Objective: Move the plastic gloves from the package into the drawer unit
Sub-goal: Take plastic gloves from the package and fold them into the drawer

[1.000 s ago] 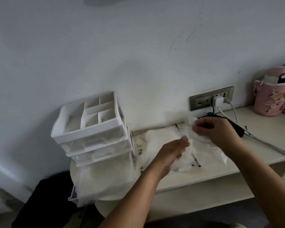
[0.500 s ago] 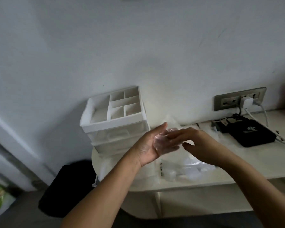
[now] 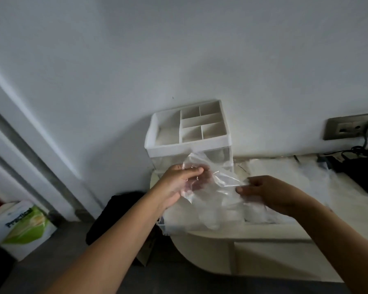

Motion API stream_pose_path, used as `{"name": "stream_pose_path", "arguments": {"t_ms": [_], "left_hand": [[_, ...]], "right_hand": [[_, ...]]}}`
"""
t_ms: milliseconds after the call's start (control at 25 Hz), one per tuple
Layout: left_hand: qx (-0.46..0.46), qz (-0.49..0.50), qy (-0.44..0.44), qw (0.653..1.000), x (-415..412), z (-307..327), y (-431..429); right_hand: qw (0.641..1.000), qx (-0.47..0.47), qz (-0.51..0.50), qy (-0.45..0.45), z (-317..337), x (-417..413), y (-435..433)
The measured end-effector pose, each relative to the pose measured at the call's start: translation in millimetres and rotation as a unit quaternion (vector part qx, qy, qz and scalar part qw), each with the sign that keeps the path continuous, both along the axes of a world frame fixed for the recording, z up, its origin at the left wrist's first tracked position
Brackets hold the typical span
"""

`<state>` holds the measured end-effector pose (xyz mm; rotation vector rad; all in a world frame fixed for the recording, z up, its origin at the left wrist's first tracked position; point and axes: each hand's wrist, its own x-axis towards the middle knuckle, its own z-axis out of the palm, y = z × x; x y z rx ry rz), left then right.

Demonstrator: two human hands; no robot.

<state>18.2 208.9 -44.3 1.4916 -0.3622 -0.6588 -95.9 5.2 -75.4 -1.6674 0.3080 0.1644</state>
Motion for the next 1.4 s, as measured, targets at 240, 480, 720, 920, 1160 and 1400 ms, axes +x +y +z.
{"name": "stream_pose_path", "arguments": {"t_ms": [240, 480, 720, 920, 1160, 1400], "left_hand": [[0.119, 0.050, 0.025, 0.991, 21.5, -23.3, 30.9], [0.232, 0.109, -0.120, 0.959, 33.2, -53.2, 35.1], [0.225, 0.148, -0.243, 0.932, 37.1, -61.0, 37.7], [0.245, 0.184, -0.327, 0.894, 30.9, -62.1, 36.5], [0.418, 0.160, -0.470, 0.761, 20.6, -46.5, 46.9], [0.430, 0.005, -0.518, 0.739, -6.1, -55.3, 19.5]], "right_hand": [[0.989, -0.142, -0.011, 0.026, 5.6, 36.3, 9.8], [0.950, -0.301, -0.077, 0.019, 15.6, 43.6, 23.9], [0.806, -0.534, -0.013, -0.255, -12.6, 29.4, 87.5], [0.852, -0.453, 0.177, -0.194, -39.7, 53.3, 93.8], [0.817, -0.494, 0.294, -0.035, -39.5, 67.2, 89.7], [0.785, -0.536, 0.308, -0.036, -50.0, 75.1, 89.8]]}}
